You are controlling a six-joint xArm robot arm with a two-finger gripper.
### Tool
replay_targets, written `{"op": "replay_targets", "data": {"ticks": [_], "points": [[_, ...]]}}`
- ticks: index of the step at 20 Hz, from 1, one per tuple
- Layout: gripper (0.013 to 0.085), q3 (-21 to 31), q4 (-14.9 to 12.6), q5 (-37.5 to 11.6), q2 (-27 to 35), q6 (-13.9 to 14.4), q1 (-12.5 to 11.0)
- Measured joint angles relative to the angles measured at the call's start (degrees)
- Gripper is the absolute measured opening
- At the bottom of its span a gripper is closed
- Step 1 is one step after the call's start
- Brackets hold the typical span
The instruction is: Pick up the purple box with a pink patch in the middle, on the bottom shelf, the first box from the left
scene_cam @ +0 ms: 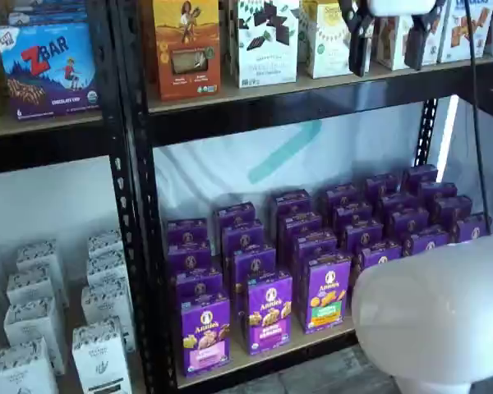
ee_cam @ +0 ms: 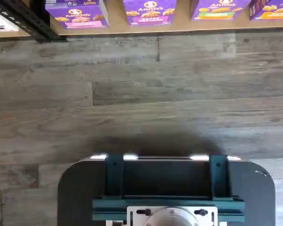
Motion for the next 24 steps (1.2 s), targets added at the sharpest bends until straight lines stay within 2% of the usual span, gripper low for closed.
{"op": "replay_targets", "data": {"ticks": [1, 2, 5, 15, 17, 19, 24], "points": [[0.085, 0.22, 0.56, -0.38, -0.24, -0.3, -0.52], [0.085, 0.86, 2.21, -1.46, -0.94, -1.09, -2.08], [0.085, 1.15, 3.25, -1.96, -1.2, -1.52, -2.78], [0.085, 5.66, 0.35, -5.96, -1.76, 0.75, 0.8], [0.085, 7.33, -1.58, -7.2, -1.76, 1.97, 2.71], [0.085, 9.73, -2.58, -9.38, -2.28, 2.7, 3.61], [0.085, 15.22, -0.09, -14.01, -2.69, 1.77, 2.05]]}}
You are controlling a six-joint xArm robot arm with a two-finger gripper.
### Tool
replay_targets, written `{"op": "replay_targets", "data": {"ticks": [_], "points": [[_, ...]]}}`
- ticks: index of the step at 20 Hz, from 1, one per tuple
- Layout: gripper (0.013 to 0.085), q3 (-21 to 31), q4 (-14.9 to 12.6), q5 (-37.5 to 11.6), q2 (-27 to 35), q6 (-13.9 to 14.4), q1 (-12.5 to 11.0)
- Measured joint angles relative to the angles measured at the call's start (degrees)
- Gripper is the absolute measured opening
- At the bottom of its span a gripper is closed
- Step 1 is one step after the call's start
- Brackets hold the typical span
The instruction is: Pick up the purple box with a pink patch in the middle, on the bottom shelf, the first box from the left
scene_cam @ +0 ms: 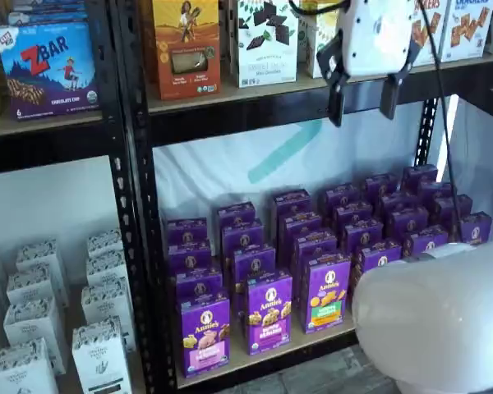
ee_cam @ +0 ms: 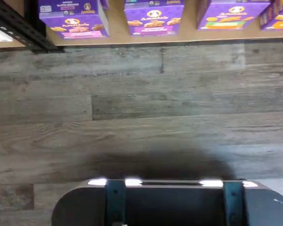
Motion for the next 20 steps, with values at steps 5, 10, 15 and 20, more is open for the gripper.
{"op": "replay_targets", "data": {"ticks": [5, 10, 15, 20], "points": [[0.085, 5.48, 0.69, -5.8, -0.78, 0.6, 0.75], [0.085, 9.75, 0.9, -10.92, -0.66, 1.89, 2.26], [0.085, 13.72, 0.49, -16.88, -0.41, 3.47, 4.07], [0.085, 16.56, -0.22, -21.9, 1.9, 5.21, 5.88]]}}
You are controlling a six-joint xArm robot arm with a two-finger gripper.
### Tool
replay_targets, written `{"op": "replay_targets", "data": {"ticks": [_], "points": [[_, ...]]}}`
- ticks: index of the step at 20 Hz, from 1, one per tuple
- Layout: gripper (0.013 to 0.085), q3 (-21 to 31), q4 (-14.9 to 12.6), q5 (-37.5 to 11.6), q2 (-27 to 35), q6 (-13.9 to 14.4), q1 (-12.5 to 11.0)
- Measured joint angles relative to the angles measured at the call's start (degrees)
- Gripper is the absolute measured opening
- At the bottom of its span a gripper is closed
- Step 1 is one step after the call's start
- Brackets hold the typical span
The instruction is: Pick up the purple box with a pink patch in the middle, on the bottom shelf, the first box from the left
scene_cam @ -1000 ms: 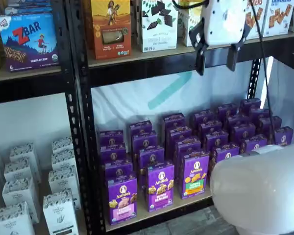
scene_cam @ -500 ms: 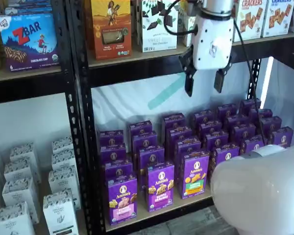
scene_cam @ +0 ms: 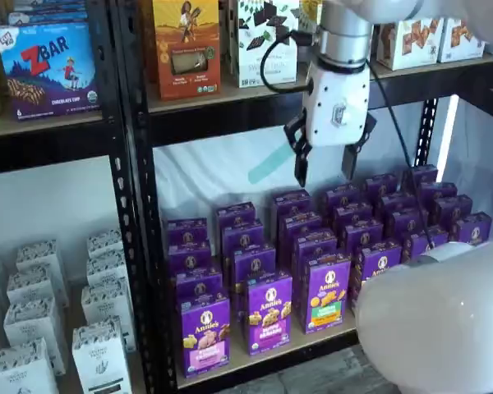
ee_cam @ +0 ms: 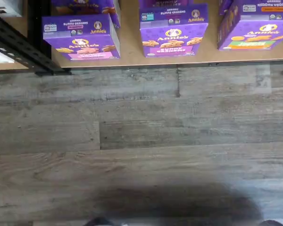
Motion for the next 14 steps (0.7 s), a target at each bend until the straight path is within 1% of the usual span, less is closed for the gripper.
{"op": "replay_targets", "data": {"ticks": [2, 5, 10, 14], "points": [[0.085, 1.16, -0.08, -2.34, 1.2, 0.54, 0.58], [0.085, 2.74, -1.3, -5.94, 3.48, 2.07, 1.87], [0.085, 5.34, -2.38, -12.56, 7.52, 4.07, 3.49], [0.085, 6.8, -3.13, -16.69, 11.35, 5.55, 4.59]]}}
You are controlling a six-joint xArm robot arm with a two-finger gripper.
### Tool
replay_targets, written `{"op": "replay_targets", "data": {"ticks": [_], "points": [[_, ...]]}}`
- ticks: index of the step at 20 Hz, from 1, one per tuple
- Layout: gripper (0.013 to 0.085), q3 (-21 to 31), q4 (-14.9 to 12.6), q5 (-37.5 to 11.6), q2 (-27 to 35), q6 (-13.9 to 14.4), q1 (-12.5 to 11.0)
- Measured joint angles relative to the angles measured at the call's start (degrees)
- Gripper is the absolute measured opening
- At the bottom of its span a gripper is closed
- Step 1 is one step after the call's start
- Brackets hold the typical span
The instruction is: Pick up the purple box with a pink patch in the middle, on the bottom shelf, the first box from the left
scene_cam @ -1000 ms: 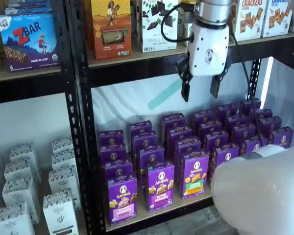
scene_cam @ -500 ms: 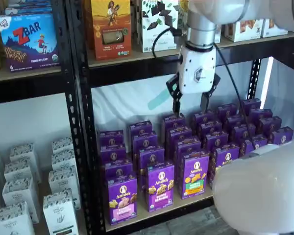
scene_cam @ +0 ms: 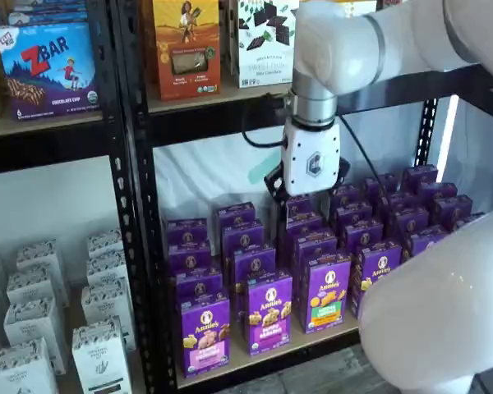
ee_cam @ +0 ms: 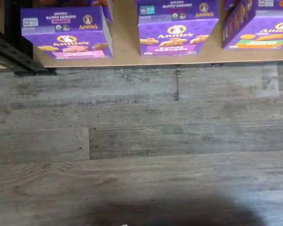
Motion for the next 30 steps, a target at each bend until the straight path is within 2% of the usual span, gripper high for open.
{"op": "replay_targets", "data": {"ticks": [7, 10, 15, 24, 30], "points": [[0.085, 2.73, 1.07, -7.75, 6.68, -0.03, 0.46], [0.085, 3.53, 2.65, -10.55, 9.6, -1.18, 0.3], [0.085, 5.01, 3.64, -16.16, 13.47, -2.16, 0.15], [0.085, 4.3, 2.07, -23.65, 23.36, -1.4, 0.0], [0.085, 3.22, 3.38, -29.17, 29.36, -2.48, 0.15]]}}
